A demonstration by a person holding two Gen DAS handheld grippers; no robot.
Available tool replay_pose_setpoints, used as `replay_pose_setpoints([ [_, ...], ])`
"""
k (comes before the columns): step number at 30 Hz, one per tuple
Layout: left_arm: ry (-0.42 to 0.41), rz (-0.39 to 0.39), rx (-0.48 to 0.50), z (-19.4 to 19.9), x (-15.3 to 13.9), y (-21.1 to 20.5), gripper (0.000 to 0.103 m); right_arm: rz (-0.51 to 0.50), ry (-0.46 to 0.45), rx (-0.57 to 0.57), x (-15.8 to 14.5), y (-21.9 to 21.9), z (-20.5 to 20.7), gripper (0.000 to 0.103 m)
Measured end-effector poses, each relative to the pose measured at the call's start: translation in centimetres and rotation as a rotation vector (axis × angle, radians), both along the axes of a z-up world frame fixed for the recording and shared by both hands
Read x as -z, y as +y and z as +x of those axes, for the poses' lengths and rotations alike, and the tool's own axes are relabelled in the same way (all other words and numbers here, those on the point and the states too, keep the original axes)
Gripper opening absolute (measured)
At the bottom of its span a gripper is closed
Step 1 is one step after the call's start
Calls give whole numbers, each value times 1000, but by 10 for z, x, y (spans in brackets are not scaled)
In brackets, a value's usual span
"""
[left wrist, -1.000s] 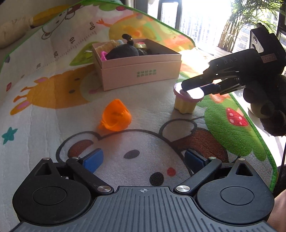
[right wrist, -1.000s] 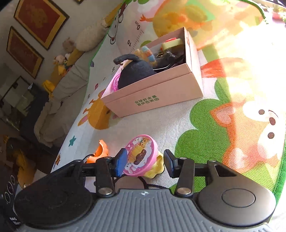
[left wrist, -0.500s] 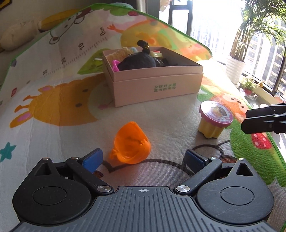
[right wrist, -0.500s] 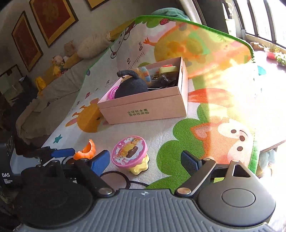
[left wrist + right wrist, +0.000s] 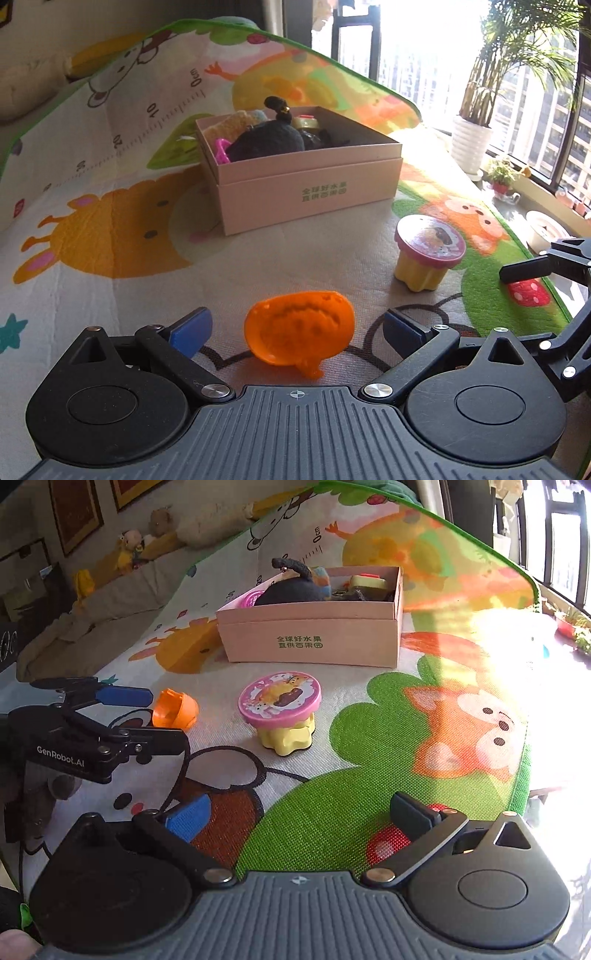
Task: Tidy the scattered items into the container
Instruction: 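Grasp the orange cup on the mat with the left tool, then drop the orange cup into the pink box with the left tool while the right tool grasps the tub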
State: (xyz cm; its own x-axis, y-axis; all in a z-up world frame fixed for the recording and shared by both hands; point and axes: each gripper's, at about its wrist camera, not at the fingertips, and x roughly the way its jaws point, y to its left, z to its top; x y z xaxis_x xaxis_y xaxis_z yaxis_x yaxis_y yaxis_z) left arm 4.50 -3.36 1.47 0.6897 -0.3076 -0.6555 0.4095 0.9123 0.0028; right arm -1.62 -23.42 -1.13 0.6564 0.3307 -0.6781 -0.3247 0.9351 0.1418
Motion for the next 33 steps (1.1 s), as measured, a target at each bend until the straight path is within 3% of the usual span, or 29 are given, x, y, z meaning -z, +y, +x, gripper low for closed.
replay_pose_setpoints([
  [6, -22, 7, -41, 6, 5, -5, 101, -68, -5, -12, 1, 8, -4, 103],
  [7, -30, 7, -42, 5, 4, -6, 97, -78, -8, -18, 2, 9, -5, 103],
  [8, -34, 9, -38, 5, 4, -7, 81, -97, -14, -23, 3, 11, -6, 103],
  [10, -31, 17, -28, 5, 5, -9, 66, -119, -30, -23, 4, 14, -8, 103],
  [16, -29, 19, -15, -6, 2, -4, 66, -128, -14, -33, -1, 15, -5, 103],
  [21, -21, 7, -23, -24, -2, 8, 66, -153, -131, 9, -15, 25, 5, 103],
  [24, -5, -2, -42, -30, -3, 16, 66, -156, -177, -5, -22, 35, 18, 92],
  [28, 1, -15, -56, -36, -4, 22, 66, -157, -156, -32, -23, 47, 37, 81],
  [31, -4, -18, -40, -37, -7, 18, 66, -179, -116, -48, -19, 54, 47, 56],
  [33, -9, -15, -21, -35, -10, 12, 66, -180, -103, -44, -18, 52, 47, 55],
])
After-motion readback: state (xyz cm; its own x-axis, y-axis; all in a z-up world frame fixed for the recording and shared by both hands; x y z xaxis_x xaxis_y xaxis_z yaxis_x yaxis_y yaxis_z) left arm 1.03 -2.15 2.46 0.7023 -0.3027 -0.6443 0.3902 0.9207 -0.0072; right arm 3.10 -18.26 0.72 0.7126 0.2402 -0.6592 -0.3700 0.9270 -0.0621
